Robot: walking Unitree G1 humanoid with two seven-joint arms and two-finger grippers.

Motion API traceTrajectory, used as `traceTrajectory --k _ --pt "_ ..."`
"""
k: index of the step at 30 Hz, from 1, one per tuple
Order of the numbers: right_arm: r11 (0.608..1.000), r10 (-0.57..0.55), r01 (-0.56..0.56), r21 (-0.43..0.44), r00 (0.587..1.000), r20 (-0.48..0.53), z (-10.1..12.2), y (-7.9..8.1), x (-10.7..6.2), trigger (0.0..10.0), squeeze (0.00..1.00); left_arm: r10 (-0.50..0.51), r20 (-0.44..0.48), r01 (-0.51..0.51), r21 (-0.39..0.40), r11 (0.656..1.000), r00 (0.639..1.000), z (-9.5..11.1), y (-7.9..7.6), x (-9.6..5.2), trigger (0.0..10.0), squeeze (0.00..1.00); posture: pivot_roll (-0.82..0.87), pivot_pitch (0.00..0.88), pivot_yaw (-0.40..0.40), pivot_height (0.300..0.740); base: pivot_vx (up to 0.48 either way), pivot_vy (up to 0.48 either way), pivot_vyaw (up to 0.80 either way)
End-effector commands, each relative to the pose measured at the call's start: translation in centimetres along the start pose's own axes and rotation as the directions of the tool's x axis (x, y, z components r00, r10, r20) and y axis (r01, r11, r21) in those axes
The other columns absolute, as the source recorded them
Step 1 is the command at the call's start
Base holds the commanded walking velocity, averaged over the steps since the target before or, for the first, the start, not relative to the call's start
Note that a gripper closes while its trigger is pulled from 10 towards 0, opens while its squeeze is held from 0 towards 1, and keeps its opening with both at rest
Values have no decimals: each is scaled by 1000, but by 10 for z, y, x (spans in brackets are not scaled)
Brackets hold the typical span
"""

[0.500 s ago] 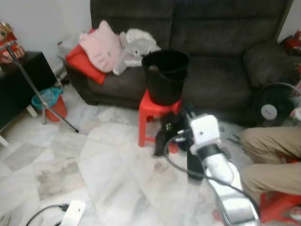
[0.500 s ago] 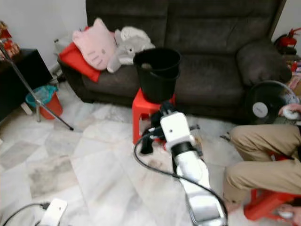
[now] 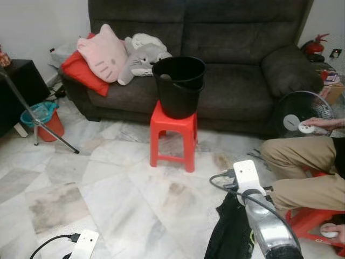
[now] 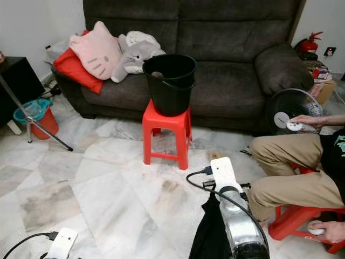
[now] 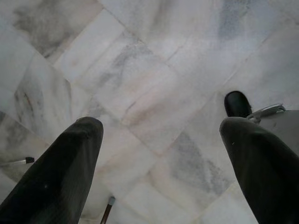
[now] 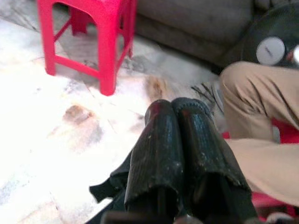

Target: Hang hanger

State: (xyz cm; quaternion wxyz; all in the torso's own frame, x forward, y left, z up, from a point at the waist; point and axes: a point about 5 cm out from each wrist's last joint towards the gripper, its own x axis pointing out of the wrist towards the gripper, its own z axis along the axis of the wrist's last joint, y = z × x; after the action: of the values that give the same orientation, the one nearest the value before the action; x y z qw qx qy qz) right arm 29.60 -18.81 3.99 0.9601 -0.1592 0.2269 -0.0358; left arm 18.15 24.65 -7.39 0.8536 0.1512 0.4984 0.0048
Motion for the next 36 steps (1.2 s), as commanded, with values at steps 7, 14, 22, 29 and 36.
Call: traceTrajectory --k 7,14,22,29,36 --pt "999 21 -13 -36 974 225 48 3 10 10000 0 35 -18 -36 -50 998 999 -9 -1 -1 10000 0 -9 0 25 740 0 0 0" --pt "984 140 -93 -155 936 324 67 12 10 10000 0 45 -47 -48 -61 997 998 -21 -3 -2 10000 0 -9 0 40 740 0 0 0" --pt "966 229 -188 -179 942 245 61 22 18 10000 0 57 -48 -61 -84 995 997 -28 -6 -3 10000 0 43 0 -6 740 0 0 0" --pt "937 305 -270 -220 941 148 39 28 19 10000 0 68 -51 -73 -106 992 996 -35 -9 -5 10000 0 69 0 -24 740 0 0 0" --pt "971 183 -209 116 963 200 32 21 17 10000 0 137 21 -124 -300 946 990 -39 -8 -8 10000 0 72 0 -32 740 0 0 0"
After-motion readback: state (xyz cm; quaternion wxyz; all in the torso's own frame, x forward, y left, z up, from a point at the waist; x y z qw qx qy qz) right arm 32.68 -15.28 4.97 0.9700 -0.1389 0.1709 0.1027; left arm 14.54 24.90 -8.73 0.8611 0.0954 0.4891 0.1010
